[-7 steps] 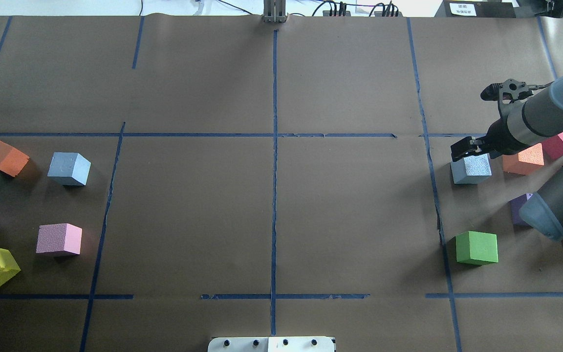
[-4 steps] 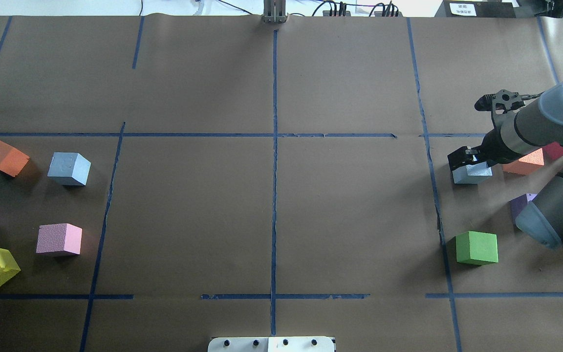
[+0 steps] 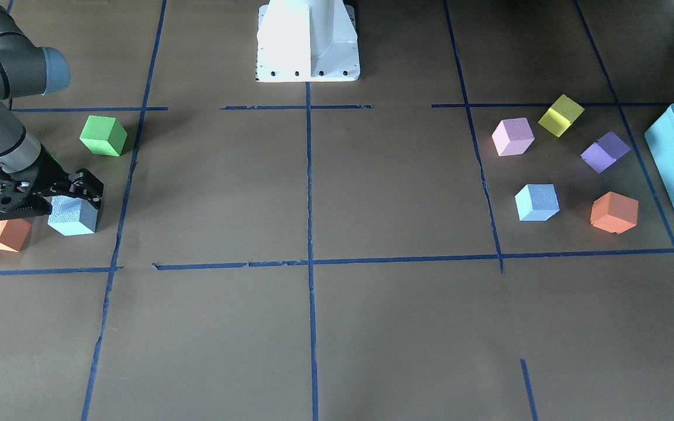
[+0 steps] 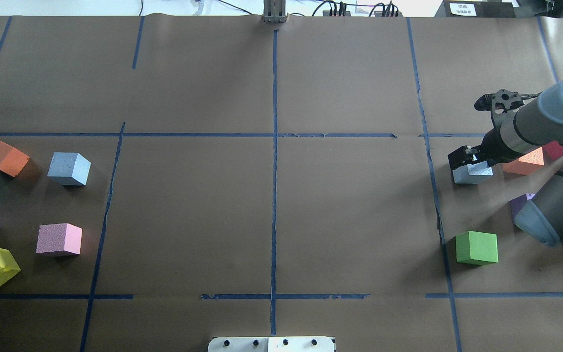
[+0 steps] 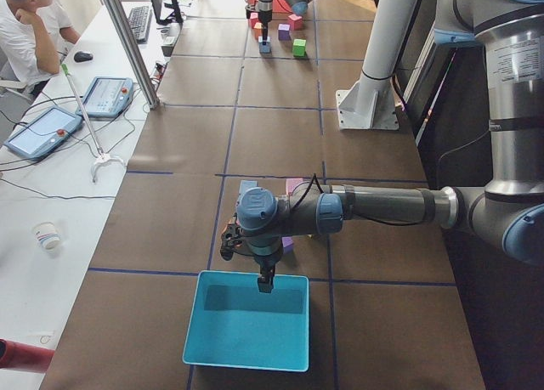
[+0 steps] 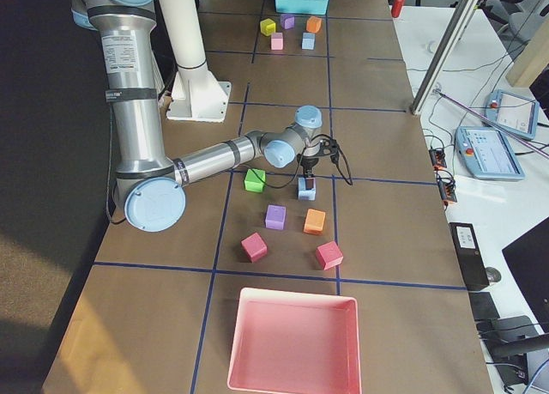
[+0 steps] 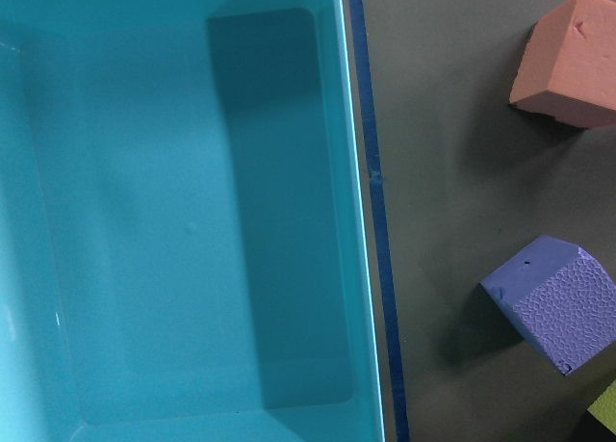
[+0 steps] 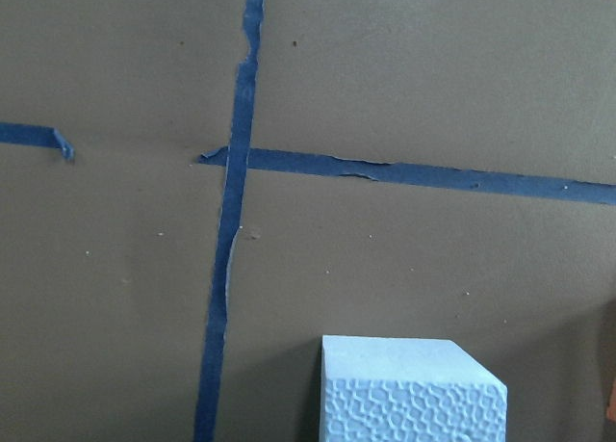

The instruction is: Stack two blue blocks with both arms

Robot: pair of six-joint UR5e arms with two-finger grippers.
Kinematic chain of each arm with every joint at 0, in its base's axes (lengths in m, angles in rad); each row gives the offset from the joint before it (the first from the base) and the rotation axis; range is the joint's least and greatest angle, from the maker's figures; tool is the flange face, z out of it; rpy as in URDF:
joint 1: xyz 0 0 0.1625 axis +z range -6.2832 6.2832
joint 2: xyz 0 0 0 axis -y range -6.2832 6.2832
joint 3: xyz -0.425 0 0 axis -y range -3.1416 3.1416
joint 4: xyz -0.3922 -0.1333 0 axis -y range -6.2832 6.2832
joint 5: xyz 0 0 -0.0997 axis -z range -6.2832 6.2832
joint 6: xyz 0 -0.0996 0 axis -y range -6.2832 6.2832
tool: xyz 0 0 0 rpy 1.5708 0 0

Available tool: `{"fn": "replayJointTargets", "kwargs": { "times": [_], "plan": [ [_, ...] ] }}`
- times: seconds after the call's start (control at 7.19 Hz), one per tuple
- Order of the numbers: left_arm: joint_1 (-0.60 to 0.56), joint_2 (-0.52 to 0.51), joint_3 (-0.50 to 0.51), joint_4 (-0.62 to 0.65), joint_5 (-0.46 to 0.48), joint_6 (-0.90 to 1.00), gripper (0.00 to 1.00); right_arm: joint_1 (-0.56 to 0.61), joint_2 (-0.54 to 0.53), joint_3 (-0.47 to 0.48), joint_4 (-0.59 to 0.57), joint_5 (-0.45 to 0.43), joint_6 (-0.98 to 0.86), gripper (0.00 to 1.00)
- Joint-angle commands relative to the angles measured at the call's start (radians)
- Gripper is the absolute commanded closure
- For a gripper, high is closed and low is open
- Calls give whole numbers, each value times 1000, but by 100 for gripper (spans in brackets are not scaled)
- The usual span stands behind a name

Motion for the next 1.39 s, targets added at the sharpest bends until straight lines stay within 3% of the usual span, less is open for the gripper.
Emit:
{"fn": "replayJointTargets", "kwargs": {
  "times": [0.0, 0.7, 0.83, 0.97, 1.11, 1.25],
  "plan": [
    [0, 0, 0, 0, 0, 0, 0, 11, -4, 7, -21, 6, -2, 0],
    [0, 0, 2, 0, 0, 1, 0, -49, 3, -87, -5, -34, 1, 0],
    [0, 0, 2, 0, 0, 0, 0, -47, 5, -82, -4, -32, 2, 13],
    [0, 0, 2, -1, 0, 0, 0, -46, 4, -75, -4, -28, 2, 66],
    [0, 0, 2, 0, 0, 0, 0, -44, 3, -44, -5, -21, 4, 93],
    [0, 0, 0, 0, 0, 0, 0, -49, 7, -3, -16, -23, 13, 94]
  ]
}}
